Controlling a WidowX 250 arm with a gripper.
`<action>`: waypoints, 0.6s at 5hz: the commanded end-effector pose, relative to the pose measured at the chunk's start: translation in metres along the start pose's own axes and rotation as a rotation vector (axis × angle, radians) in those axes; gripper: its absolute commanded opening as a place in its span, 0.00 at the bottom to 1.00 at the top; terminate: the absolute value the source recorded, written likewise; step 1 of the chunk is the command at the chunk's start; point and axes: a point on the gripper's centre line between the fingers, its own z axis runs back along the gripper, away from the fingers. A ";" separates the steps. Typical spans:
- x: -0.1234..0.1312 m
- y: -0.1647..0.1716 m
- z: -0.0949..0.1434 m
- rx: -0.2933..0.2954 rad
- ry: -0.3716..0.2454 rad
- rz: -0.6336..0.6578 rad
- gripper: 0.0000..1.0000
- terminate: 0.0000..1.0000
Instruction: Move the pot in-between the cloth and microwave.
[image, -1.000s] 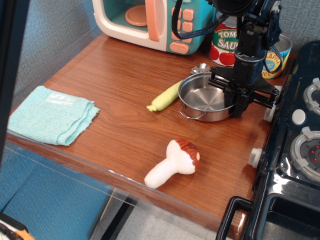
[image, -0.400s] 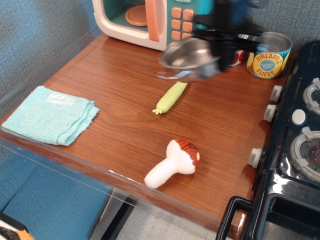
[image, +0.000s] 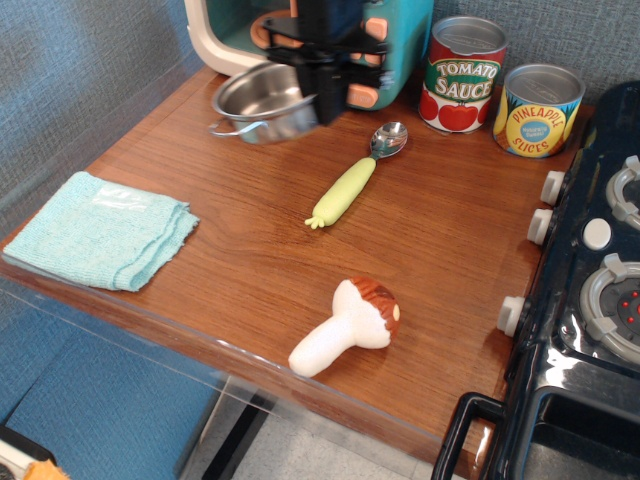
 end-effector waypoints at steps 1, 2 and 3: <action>0.013 0.047 -0.002 0.041 0.000 0.016 0.00 0.00; 0.014 0.055 -0.015 0.046 0.037 0.027 0.00 0.00; 0.008 0.062 -0.033 0.050 0.080 0.042 0.00 0.00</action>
